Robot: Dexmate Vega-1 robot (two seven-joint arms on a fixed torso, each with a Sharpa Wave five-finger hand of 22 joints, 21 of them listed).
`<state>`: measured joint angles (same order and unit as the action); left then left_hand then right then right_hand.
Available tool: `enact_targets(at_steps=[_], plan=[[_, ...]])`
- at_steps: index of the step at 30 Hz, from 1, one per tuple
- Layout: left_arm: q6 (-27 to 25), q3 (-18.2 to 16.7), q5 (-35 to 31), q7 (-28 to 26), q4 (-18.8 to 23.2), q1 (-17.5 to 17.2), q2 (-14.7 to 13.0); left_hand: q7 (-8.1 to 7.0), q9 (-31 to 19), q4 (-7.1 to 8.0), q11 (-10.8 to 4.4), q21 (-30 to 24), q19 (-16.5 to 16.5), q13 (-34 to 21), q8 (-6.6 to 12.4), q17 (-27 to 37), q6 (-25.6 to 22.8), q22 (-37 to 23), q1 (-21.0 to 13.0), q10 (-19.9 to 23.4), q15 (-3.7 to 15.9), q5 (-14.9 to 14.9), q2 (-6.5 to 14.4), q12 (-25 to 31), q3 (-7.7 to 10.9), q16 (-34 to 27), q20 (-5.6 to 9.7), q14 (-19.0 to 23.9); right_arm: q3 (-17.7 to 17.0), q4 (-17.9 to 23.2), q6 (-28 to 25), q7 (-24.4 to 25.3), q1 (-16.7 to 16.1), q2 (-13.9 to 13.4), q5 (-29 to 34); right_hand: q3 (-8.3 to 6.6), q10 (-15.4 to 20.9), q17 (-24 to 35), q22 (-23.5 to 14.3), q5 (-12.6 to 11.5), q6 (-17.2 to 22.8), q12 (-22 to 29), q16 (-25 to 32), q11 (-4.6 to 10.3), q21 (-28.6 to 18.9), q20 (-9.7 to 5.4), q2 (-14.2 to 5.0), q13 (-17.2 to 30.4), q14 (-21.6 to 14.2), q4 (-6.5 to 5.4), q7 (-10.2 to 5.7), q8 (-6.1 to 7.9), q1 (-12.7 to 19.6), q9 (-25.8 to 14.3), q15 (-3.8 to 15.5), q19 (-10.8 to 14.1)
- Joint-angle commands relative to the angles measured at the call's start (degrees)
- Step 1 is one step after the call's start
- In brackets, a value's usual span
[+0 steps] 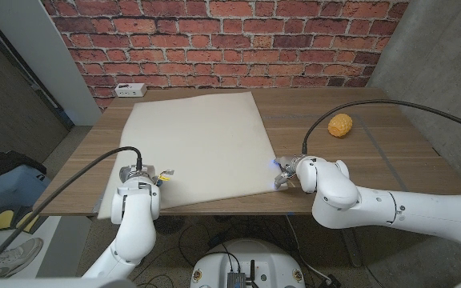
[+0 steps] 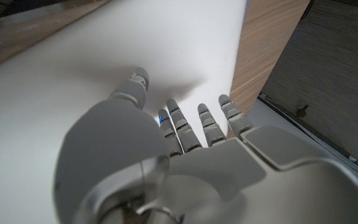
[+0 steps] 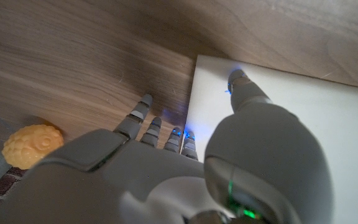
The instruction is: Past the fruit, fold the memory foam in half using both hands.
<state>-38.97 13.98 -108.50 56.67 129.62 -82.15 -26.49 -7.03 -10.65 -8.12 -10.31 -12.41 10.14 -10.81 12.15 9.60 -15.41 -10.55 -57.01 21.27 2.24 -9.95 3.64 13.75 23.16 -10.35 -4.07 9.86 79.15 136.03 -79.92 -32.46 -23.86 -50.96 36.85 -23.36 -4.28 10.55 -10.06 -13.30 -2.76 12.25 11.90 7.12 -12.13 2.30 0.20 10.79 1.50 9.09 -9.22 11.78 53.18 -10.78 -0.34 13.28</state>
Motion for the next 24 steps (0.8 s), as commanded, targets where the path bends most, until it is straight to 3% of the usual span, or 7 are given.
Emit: enact_targets(at_steps=[1, 7, 12, 14, 16, 19, 24], plan=[[1.92, -1.62, -0.65, -6.63, -1.12, -0.93, 3.16, 0.71, -0.02, 0.39, 0.05, 0.33, -0.66, -0.23, -1.81, 0.07, 4.09, -0.11, 1.22, -3.78, 4.71, -0.11, 0.33, -1.80, -1.31, 0.31, -0.40, -1.80, 3.21, 1.38, -0.07, 6.11, 2.04, -1.25, -2.66, 0.83, -5.78, 0.39, -0.16, 0.24, -6.70, -1.79, -1.13, 0.08, 1.31, 1.36, -0.58, 0.33, 3.71, -0.19, -3.12, -1.93, 1.70, -0.26, -0.93, -3.63], [2.41, -1.25, 0.80, -8.58, -1.61, -0.22, 2.86, 0.83, 0.04, 1.10, 0.41, 0.44, -0.95, -0.30, -2.33, 0.07, 7.65, -0.12, 3.21, -6.64, 4.42, -0.16, 0.15, -2.57, -2.91, 0.49, -0.36, -3.31, 2.04, 3.51, 3.74, 17.38, -2.56, -3.76, -1.20, 2.53, -13.71, 0.68, -0.18, 0.21, -16.03, -1.97, -1.44, -4.18, 1.70, 3.36, -0.83, 0.54, 8.37, -0.78, -3.31, -1.90, 1.54, -0.37, -2.64, -9.07], [2.65, -0.82, 1.20, -9.26, -2.36, 0.90, 2.23, 0.85, 0.08, 1.24, 0.73, 0.45, -1.02, -0.32, -2.58, 0.06, 10.15, -0.13, 3.79, -8.46, 4.27, -0.28, 0.42, -2.90, -3.44, 0.50, -0.55, -4.17, 5.58, 2.73, 2.14, 12.83, 1.87, -2.83, -1.01, 2.49, -13.12, 0.68, -0.15, -0.13, -14.19, -1.19, -1.36, -4.31, 1.64, 3.62, -1.33, 0.54, 9.09, -0.62, -3.29, -0.59, 2.11, -0.56, -2.95, -10.13], [2.75, -0.66, 1.34, -9.71, -2.43, 1.16, 1.79, 0.85, 0.09, 1.23, 0.87, 0.45, -1.04, -0.32, -2.54, 0.06, 10.82, -0.13, 3.90, -9.10, 4.19, -0.32, 0.54, -2.98, -3.58, 0.47, -0.55, -4.35, 8.27, 2.04, 1.05, 10.98, 4.55, -2.24, -0.73, 2.29, -12.54, 0.68, -0.11, -0.31, -10.95, -0.71, -1.08, -3.71, 1.39, 3.55, -2.31, 0.51, 9.28, -0.59, -3.28, 0.76, 2.75, -0.79, -2.95, -10.45], [2.71, -0.64, 1.99, -10.46, -2.24, 1.27, 1.44, 0.96, 0.10, 1.22, 0.84, 0.45, -1.06, -0.32, -2.61, 0.05, 11.58, -0.13, 3.97, -9.49, 4.16, -0.34, 0.62, -3.00, -3.68, 0.47, -0.49, -4.53, 10.99, 1.18, 0.34, 9.00, 7.54, -1.58, -1.07, 2.67, -7.56, 0.52, -0.04, -0.23, -4.22, 1.20, -0.64, 0.84, 0.89, 3.71, -2.55, 0.51, 8.59, -0.34, -3.31, 2.59, 3.44, -0.84, -2.68, -9.94], [2.87, -0.56, 2.32, -10.57, -2.01, 1.64, 0.91, 0.85, 0.11, 1.19, 0.93, 0.49, -1.18, -0.32, -2.49, 0.05, 11.93, -0.14, 4.04, -9.98, 4.14, -0.36, 0.72, -3.03, -3.78, 0.45, -0.37, -4.67, 13.86, 0.30, 1.46, 7.33, 10.89, -1.32, -1.66, 3.53, -4.30, 0.39, 0.01, -0.33, 0.08, 2.12, -0.34, 4.11, 0.26, 3.33, -1.78, 0.37, 7.01, -0.26, -3.28, 2.89, 3.58, -0.44, -1.07, -7.84], [3.00, -0.20, 2.32, -10.09, -1.91, 2.01, 0.38, 0.83, 0.13, 1.17, 0.90, 0.57, -1.43, -0.32, -2.35, 0.04, 12.53, -0.14, 4.20, -10.66, 4.09, -0.38, 0.85, -3.03, -3.99, 0.47, -0.26, -5.05, 18.48, -1.44, 4.25, 2.47, 16.98, -0.25, -2.67, 4.52, -0.76, 0.27, 0.03, -0.70, 3.01, 3.01, 0.08, 3.90, 0.00, 3.27, -0.73, 0.24, 4.40, -0.25, -2.34, 2.44, 3.64, -0.10, -1.34, -5.94]])
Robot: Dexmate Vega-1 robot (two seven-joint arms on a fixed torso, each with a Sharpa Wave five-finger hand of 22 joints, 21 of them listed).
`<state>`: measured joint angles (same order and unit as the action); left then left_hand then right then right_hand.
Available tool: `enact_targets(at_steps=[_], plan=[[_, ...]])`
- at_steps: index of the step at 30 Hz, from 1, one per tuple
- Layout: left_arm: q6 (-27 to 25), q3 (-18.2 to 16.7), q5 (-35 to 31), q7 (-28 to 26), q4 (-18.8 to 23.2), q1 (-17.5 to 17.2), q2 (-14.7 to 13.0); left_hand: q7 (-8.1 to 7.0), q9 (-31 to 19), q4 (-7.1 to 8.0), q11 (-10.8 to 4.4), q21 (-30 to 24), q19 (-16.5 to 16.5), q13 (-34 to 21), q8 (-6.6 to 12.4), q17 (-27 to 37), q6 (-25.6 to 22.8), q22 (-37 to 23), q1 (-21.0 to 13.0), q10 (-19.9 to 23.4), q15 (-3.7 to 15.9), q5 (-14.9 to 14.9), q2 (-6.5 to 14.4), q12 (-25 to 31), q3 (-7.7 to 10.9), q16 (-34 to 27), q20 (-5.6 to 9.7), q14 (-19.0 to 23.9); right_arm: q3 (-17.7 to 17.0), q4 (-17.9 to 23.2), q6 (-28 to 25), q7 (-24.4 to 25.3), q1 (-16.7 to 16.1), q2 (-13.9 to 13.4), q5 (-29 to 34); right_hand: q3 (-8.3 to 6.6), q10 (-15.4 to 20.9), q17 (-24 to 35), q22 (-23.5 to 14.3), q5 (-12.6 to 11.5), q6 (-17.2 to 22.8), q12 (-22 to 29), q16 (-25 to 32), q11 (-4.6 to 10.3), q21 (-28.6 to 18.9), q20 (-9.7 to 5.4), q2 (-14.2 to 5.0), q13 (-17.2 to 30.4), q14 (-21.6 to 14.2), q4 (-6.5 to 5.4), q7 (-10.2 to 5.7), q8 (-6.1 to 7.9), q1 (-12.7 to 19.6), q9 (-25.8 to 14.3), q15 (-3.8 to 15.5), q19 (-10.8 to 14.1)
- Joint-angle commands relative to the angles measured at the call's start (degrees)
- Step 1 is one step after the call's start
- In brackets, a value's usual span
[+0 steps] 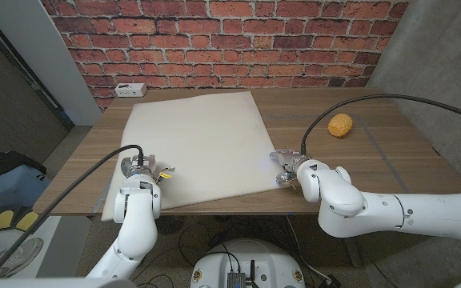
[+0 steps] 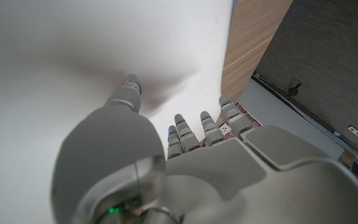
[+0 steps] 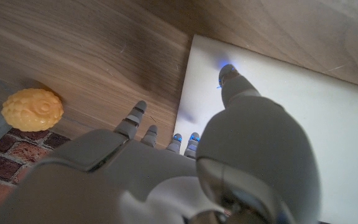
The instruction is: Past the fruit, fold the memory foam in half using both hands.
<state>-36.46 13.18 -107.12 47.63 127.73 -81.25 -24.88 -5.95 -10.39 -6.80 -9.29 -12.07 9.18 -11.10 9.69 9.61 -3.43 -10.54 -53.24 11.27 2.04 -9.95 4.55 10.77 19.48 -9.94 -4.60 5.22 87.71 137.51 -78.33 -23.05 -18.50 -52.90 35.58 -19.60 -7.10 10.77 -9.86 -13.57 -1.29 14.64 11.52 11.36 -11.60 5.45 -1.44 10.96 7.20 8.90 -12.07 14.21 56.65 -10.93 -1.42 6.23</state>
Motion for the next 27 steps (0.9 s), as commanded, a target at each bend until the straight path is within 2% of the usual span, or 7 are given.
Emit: enact_targets(at_steps=[1, 8, 11, 12, 17, 22, 27], plan=[[0.39, 0.68, 0.89, -0.85, -0.01, 1.19, -1.17, -0.21, -0.13, -0.15, -0.08, 0.23, -0.48, -0.03, 0.13, 0.03, 0.67, -0.15, 0.47, -0.71, 4.26, -0.38, -0.06, -0.01, -0.37, 0.04, 0.27, -0.44, 10.48, -3.26, 3.55, -7.60, 12.40, 1.76, -1.43, 0.93, 2.29, 0.06, -0.17, -0.47, 1.48, 0.66, 0.45, -0.60, -0.51, 0.11, 1.09, 0.06, -1.43, -0.12, 0.61, -0.15, 0.03, 0.07, -0.34, 1.18], [-0.24, 0.81, 0.24, -0.67, 0.90, 0.45, -1.10, -0.22, -0.11, -0.17, -0.07, 0.24, -0.56, -0.02, 0.24, 0.02, 1.12, -0.15, 0.68, -1.02, 4.27, -0.40, -0.05, 0.10, -0.63, 0.00, 0.35, -0.64, 10.26, -5.77, 9.18, -9.21, 12.77, 1.68, -0.33, 1.98, 5.37, 0.27, -0.20, -1.28, 2.48, 1.21, 1.08, -1.42, -0.69, -0.21, 1.61, 0.01, -4.33, -0.55, 0.06, -1.06, -0.63, 0.12, 0.55, 2.82], [-0.48, 0.84, -0.41, -0.67, 1.52, -0.05, -0.72, -0.21, -0.10, -0.18, -0.15, 0.27, -0.64, -0.02, 0.34, 0.02, 1.08, -0.15, 0.77, -1.04, 4.33, -0.40, -0.06, 0.17, -0.73, -0.03, 0.45, -0.66, 7.34, -6.31, 12.48, -5.76, 9.02, 0.43, 1.35, 3.20, 15.50, 0.75, -0.30, -2.69, 10.96, 2.41, 3.12, 0.24, -1.34, -1.67, 1.51, 0.12, -11.56, -0.64, 0.12, 0.37, -0.15, 0.15, 3.72, 7.59], [-0.55, 0.89, -0.80, -0.56, 1.70, -0.19, -0.52, -0.17, -0.10, -0.17, -0.07, 0.28, -0.69, -0.02, 0.36, 0.02, 1.11, -0.15, 0.82, -1.06, 4.35, -0.40, -0.08, 0.19, -0.77, -0.03, 0.39, -0.67, 5.97, -6.41, 14.02, -4.11, 7.34, -0.21, 1.96, 3.92, 21.00, 1.18, -0.36, -3.19, 17.21, 3.11, 4.44, 0.43, -1.62, -2.47, 1.45, 0.17, -15.37, -0.77, 0.25, 1.72, -0.21, 0.18, 5.35, 9.96], [-0.16, 0.98, -2.24, -0.06, 2.36, -0.52, 0.33, -0.15, -0.09, -0.14, -0.01, 0.33, -0.86, -0.02, 0.39, 0.02, 1.33, -0.15, 1.05, -1.15, 4.32, -0.40, -0.14, 0.27, -0.98, -0.03, 0.40, -0.81, -4.02, -7.27, 23.45, 8.31, -4.08, -3.52, 3.51, 6.14, 41.83, 5.03, -0.78, -4.96, 40.22, 6.22, 13.35, -1.05, -4.04, -5.39, 0.48, 0.45, -33.93, -0.62, 0.94, 5.75, 1.62, 0.43, 13.67, 20.82], [0.56, 0.90, -2.57, -0.05, 2.81, -0.59, 0.97, -0.23, -0.08, -0.02, -0.05, 0.40, -1.10, -0.01, 0.46, 0.03, 1.52, -0.14, 1.53, -1.38, 4.39, -0.39, -0.32, 0.33, -1.36, -0.02, 0.52, -1.06, -13.41, -9.73, 31.00, 18.09, -14.30, -4.08, 5.38, 7.13, 56.35, 10.69, -1.17, -4.74, 57.30, 10.36, 21.35, -2.31, -5.60, -6.90, -1.32, 1.01, -46.17, -0.11, 2.95, 7.90, 6.65, 0.39, 14.50, 25.67], [1.53, 0.16, 0.50, 0.35, 4.41, -0.83, 1.35, -0.60, -0.03, 0.56, -0.07, 0.60, -1.81, -0.01, 0.60, 0.08, 1.77, -0.13, 3.59, -1.89, 4.25, -0.43, -1.52, 0.45, -2.84, 0.03, 0.79, -1.85, -21.35, -11.52, 33.27, 21.02, -21.39, -2.04, 5.89, 6.94, 60.14, 12.42, -1.36, -3.94, 63.48, 11.54, 22.97, -3.01, -6.00, -7.38, -4.01, 1.17, -49.04, -0.81, 4.53, 9.09, 7.80, 0.22, 14.25, 26.27]])
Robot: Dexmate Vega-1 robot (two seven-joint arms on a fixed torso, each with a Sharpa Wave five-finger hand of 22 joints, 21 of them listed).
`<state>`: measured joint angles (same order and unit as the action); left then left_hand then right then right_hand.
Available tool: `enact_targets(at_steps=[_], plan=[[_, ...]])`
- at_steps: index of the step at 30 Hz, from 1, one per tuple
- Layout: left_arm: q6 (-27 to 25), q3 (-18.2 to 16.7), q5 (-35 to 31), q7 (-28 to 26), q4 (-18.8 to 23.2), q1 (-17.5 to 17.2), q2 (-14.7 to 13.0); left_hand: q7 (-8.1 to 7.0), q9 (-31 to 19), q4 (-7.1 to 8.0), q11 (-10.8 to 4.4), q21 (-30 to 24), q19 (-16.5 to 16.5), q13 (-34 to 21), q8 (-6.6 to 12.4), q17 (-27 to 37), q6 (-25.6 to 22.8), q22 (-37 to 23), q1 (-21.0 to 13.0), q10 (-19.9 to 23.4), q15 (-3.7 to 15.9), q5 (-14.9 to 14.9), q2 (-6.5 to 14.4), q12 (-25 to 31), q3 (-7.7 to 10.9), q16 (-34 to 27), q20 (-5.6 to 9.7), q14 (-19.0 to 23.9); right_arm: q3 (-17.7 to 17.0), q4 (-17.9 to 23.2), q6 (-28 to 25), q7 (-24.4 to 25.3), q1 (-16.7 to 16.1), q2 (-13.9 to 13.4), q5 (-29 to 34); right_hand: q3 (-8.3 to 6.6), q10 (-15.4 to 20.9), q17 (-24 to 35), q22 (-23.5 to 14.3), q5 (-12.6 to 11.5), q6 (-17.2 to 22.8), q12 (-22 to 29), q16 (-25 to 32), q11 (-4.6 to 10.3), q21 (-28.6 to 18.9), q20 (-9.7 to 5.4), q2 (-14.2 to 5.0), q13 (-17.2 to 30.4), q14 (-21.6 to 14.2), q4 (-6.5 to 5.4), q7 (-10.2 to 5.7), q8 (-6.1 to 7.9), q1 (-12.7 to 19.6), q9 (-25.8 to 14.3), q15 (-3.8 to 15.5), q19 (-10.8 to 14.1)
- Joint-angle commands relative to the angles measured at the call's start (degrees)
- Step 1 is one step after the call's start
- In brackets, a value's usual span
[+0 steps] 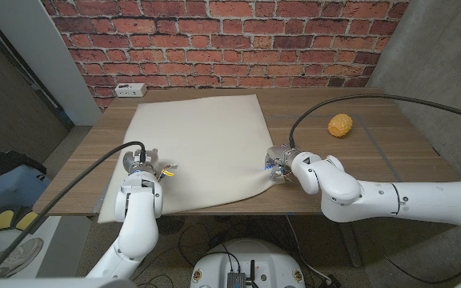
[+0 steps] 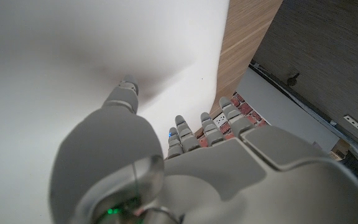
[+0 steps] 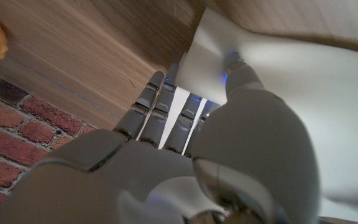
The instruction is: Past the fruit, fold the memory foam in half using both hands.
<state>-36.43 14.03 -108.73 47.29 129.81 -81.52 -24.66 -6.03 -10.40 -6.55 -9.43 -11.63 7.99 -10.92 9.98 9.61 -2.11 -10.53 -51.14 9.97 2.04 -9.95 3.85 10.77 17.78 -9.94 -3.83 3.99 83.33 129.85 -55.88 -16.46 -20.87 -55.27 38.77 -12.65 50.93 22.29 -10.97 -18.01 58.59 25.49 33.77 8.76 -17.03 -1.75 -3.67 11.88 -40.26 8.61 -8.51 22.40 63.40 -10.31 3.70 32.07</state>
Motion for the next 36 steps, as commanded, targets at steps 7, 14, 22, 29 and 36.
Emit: enact_targets(at_steps=[7, 14, 22, 29, 36], plan=[[1.92, -4.83, 17.88, 1.00, 7.37, -1.80, 1.31, 0.70, 0.03, 3.45, 1.20, 0.62, -3.82, -0.22, 0.46, 0.32, 1.29, -0.26, 10.24, -3.87, 2.23, -1.27, -4.18, 0.27, -6.22, -0.04, -1.48, -3.27, -24.23, -5.86, 11.16, 14.91, -24.61, 4.62, 4.28, 0.53, 5.81, 2.28, -0.36, 1.95, 7.25, 1.67, 1.96, -2.75, -0.81, 1.00, -3.10, 0.00, -3.92, -1.20, 2.84, 0.52, 0.09, -0.03, 9.05, 0.52], [0.20, -7.21, 27.45, 1.45, 9.79, -2.65, -0.87, 1.83, 0.07, 4.41, 3.39, 0.77, -5.80, -0.25, 0.40, 0.36, 2.21, -0.32, 13.29, -6.03, 0.24, -1.90, -5.64, 0.12, -8.20, 0.08, -2.81, -5.25, -28.18, -6.70, 9.70, 15.88, -27.92, 8.02, 8.01, 0.00, 8.32, 2.71, -0.37, 2.26, 9.30, 2.73, 2.54, -5.01, -0.91, 1.67, -3.14, 0.42, -6.00, -0.22, 4.60, 0.22, 1.25, 0.03, 8.79, 0.52], [-3.24, -6.95, 31.89, 1.35, 10.50, -2.53, -5.04, 3.53, 0.06, 4.55, 5.79, 0.64, -6.83, -0.27, 0.33, 0.43, 3.17, -0.31, 15.18, -7.79, -1.73, -3.08, -8.97, 0.15, -10.83, 0.00, -4.26, -6.77, -34.05, -6.52, 8.21, 19.51, -31.95, 11.67, 6.01, -0.42, 9.67, 2.90, -0.41, 2.50, 10.09, 3.46, 2.80, -5.95, -0.85, 2.44, -2.88, 1.01, -7.54, 0.26, 6.10, -0.36, 1.69, -0.04, 8.29, 0.08], [-5.37, -4.60, 29.86, 2.48, 10.73, -1.58, -8.34, 4.59, 0.00, 3.17, 7.46, 0.74, -8.57, -0.30, -0.07, 0.43, 6.95, -0.28, 13.31, -11.76, -4.06, -5.35, -11.19, -0.26, -12.31, 0.17, -5.60, -9.74, -36.60, -6.61, 3.61, 24.78, -34.34, 15.84, 6.05, -0.62, 11.33, 3.42, -0.50, 2.95, 10.69, 4.36, 3.80, -7.64, -0.88, 2.88, -2.25, 1.63, -9.75, 0.61, 7.50, -0.98, 1.87, -0.16, 7.76, -0.21], [-7.38, -4.29, 32.79, 5.37, 11.75, -0.75, -10.87, 5.15, -0.07, 2.28, 9.82, 0.97, -11.85, -0.36, -0.14, 0.51, 11.89, -0.35, 11.56, -17.07, -6.59, -8.12, -11.93, -0.38, -13.89, 0.26, -6.52, -14.05, -36.87, -7.47, 0.44, 28.79, -34.67, 18.93, 6.53, -1.00, 12.54, 3.66, -0.58, 3.37, 11.36, 5.05, 4.20, -8.19, -0.90, 3.17, -1.91, 2.18, -10.89, 0.82, 8.21, -1.38, 2.09, -0.26, 7.38, -0.46]])
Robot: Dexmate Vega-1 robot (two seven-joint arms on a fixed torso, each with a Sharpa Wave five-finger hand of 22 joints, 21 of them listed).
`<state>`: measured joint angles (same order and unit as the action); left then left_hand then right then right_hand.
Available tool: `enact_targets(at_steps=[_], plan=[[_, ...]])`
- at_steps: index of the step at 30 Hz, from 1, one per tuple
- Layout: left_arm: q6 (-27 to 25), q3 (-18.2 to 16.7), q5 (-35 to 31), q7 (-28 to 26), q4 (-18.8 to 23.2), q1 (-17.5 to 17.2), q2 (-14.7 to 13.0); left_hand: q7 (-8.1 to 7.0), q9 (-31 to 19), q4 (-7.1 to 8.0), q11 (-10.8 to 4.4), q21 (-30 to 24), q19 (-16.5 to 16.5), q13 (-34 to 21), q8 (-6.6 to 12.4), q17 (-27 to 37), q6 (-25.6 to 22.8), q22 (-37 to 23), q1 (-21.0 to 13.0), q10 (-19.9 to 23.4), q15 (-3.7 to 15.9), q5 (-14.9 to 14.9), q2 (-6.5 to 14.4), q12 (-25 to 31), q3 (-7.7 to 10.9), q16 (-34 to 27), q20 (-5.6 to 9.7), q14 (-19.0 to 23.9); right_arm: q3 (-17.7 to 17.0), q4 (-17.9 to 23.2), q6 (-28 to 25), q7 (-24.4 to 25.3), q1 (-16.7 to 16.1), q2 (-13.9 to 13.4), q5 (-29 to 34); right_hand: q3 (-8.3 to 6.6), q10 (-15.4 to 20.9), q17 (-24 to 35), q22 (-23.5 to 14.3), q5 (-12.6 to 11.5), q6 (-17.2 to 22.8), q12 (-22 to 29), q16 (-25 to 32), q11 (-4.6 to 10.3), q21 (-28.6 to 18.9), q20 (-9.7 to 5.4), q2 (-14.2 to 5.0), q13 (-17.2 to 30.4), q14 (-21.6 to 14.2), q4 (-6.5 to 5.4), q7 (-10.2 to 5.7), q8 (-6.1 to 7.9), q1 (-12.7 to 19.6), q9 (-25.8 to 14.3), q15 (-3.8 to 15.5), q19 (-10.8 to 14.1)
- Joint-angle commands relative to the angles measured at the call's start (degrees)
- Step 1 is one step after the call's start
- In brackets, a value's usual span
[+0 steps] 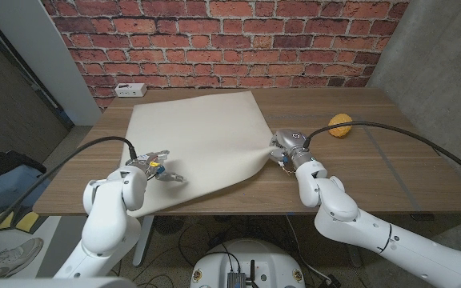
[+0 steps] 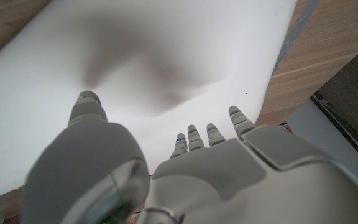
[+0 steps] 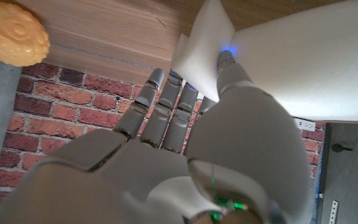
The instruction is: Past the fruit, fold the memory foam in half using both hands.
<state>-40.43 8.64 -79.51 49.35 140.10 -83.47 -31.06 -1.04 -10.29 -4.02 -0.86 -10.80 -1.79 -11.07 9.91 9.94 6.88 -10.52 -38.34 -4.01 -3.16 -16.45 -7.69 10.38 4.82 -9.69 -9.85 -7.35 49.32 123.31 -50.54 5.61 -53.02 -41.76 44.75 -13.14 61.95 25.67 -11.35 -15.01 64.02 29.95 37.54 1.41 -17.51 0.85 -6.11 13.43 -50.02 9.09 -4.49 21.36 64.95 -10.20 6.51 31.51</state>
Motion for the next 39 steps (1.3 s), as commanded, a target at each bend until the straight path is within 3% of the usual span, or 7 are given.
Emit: enact_targets(at_steps=[1, 16, 21, 23, 29, 34, 39], plan=[[-3.52, 1.03, 4.44, 3.65, 1.56, 1.29, -4.84, 0.12, -0.19, -0.30, 1.50, 0.24, -2.90, -0.22, -0.26, 0.20, 4.25, -0.37, -1.44, -4.13, -1.74, -2.01, -0.34, -0.05, -1.18, 0.05, -0.72, -3.61, -2.96, -1.11, -4.97, 7.53, -2.60, 5.80, 0.46, -0.54, 1.61, 0.36, -0.22, 0.47, 6.10, 0.66, 0.55, -1.21, -0.43, 0.56, 0.61, 0.71, -1.33, 0.34, 4.37, -0.38, 0.51, -0.38, 4.54, 0.07], [-4.39, -1.69, 21.20, -2.09, 5.71, -0.73, -10.59, 1.08, -0.26, -0.33, 5.29, 0.41, -11.05, -0.42, -0.13, 0.35, 13.31, -0.60, -2.87, -13.95, -5.21, -5.71, 0.36, -0.03, -3.77, -0.06, -2.24, -11.54, 0.98, -4.70, -13.00, 10.01, 3.39, 11.60, 0.20, -1.08, 3.71, 2.20, -0.39, 1.80, 7.68, 1.93, 2.86, -2.00, -0.80, 0.85, 1.11, 1.80, -3.47, 0.70, 5.22, -0.96, 1.21, -0.52, 3.75, 0.31], [-8.87, 2.80, 19.50, -0.85, 7.26, 1.59, -16.13, 0.78, -0.28, -0.26, 5.92, 0.27, -12.84, -0.47, -0.23, 0.41, 16.48, -0.65, -3.08, -16.19, -6.34, -6.66, 0.50, 0.11, -4.58, -0.18, -2.28, -13.48, 1.76, -5.97, -14.28, 11.84, 4.86, 12.72, -0.37, -1.25, 3.77, 2.48, -0.43, 2.09, 7.86, 2.05, 3.06, -2.16, -0.92, 0.85, 1.12, 2.03, -3.52, 0.67, 5.28, -1.15, 1.28, -0.55, 3.71, 0.44], [-11.16, 5.89, 16.43, 0.98, 7.09, 3.39, -18.21, -0.34, -0.31, -0.33, 6.11, 0.00, -13.87, -0.52, -0.19, 0.45, 19.74, -0.67, -4.31, -18.10, -6.75, -7.23, 2.08, 0.28, -4.36, -0.47, -2.24, -14.37, 1.68, -6.30, -14.55, 13.08, 5.12, 13.28, -0.73, -1.32, 3.75, 2.46, -0.44, 2.19, 7.84, 2.07, 3.01, -2.11, -0.95, 0.86, 1.19, 2.10, -3.53, 0.71, 5.31, -1.24, 1.32, -0.56, 3.71, 0.46], [-14.51, 12.64, 12.29, 4.97, 5.49, 8.22, -21.19, 0.39, -0.33, -0.48, 7.88, 0.16, -19.12, -0.71, -0.19, 0.48, 28.87, -0.75, -7.09, -24.85, -8.52, -6.92, 5.26, 0.29, -4.28, -0.20, -2.25, -20.60, 1.37, -7.08, -15.19, 16.68, 5.92, 14.76, -1.75, -1.52, 3.95, 2.76, -0.49, 2.56, 8.14, 2.26, 3.29, -2.09, -1.08, 0.85, 1.26, 2.40, -3.78, 0.66, 5.13, -1.44, 1.33, -0.62, 3.71, 0.56], [-15.27, 19.25, 0.91, 10.25, 2.64, 11.80, -20.52, 0.34, -0.40, -0.43, 8.86, -0.23, -20.60, -0.82, 0.24, 0.55, 31.37, -0.84, -8.64, -28.54, -8.64, -5.87, 8.27, 0.26, -3.27, -0.44, -2.20, -22.55, 1.01, -6.84, -15.95, 19.03, 6.08, 15.53, -2.83, -1.79, 4.18, 3.02, -0.53, 2.93, 8.33, 2.46, 3.48, -2.35, -1.24, 0.92, 1.32, 2.70, -3.95, 0.68, 5.43, -1.67, 1.43, -0.71, 3.69, 0.71], [-11.94, 20.62, -15.06, 13.91, -1.47, 10.77, -15.38, 2.35, -0.54, -1.73, 9.80, -1.02, -21.77, -0.94, 0.26, 0.52, 33.70, -0.92, -14.00, -31.37, -8.64, -0.91, 17.39, 1.17, 2.16, -0.88, -2.10, -23.93, 0.84, -6.42, -15.93, 20.87, 6.07, 15.39, -3.91, -1.99, 4.46, 3.41, -0.57, 3.30, 8.54, 2.69, 3.84, -2.53, -1.35, 1.05, 1.37, 3.00, -4.19, 0.65, 5.53, -1.84, 1.48, -0.85, 3.51, 0.75]])
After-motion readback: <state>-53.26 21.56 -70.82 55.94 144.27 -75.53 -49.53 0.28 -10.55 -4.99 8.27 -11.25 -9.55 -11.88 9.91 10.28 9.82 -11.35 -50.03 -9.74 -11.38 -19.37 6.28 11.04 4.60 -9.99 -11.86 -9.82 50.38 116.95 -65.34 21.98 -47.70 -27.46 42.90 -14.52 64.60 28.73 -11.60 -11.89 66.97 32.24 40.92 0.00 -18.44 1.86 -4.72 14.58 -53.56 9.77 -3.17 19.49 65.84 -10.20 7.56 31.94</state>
